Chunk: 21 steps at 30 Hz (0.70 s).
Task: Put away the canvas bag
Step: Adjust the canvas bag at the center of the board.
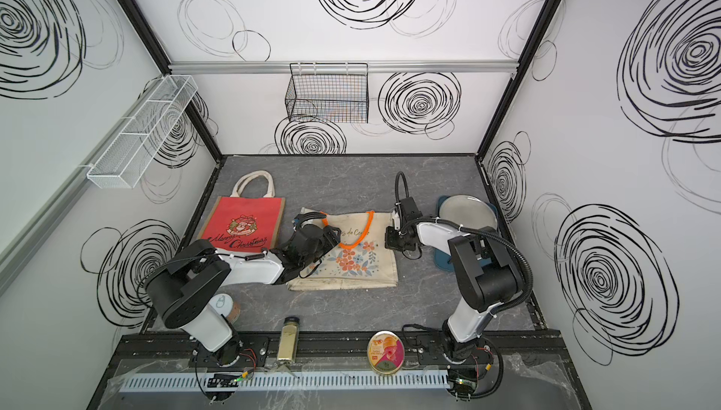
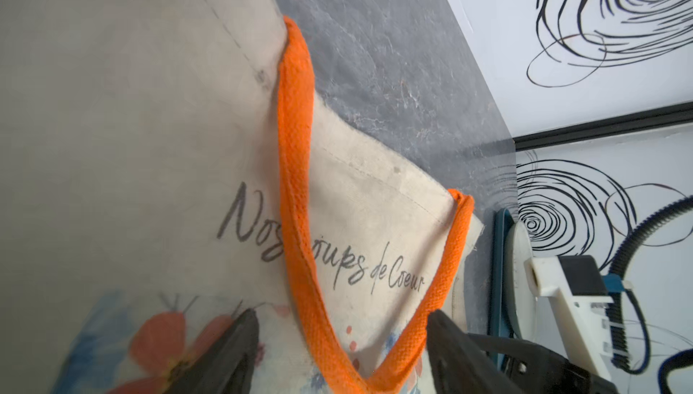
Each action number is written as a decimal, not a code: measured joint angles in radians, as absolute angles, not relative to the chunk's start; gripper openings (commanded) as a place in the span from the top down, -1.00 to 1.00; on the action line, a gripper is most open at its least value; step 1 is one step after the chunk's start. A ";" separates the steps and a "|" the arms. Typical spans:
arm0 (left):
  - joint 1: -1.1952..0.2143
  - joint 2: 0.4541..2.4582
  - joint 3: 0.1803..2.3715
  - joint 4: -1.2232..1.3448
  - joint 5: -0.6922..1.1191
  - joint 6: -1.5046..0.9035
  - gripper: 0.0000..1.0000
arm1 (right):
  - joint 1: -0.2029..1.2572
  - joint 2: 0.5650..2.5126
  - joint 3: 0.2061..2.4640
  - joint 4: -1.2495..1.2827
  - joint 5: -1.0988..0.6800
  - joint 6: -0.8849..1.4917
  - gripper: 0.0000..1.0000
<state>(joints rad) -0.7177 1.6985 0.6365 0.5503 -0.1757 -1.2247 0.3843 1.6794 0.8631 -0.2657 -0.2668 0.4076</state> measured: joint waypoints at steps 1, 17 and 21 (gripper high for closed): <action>-0.721 1.728 0.643 0.583 -0.169 -1.234 -0.12 | 0.384 1.678 0.860 -0.261 -0.267 0.407 0.80; -0.691 1.786 0.849 0.808 -0.243 -1.217 -0.20 | 0.385 1.669 0.830 -0.219 -0.251 0.404 0.85; -0.657 1.848 1.029 0.811 -0.302 -1.124 -0.55 | 0.387 1.669 0.830 -0.217 -0.249 0.403 0.85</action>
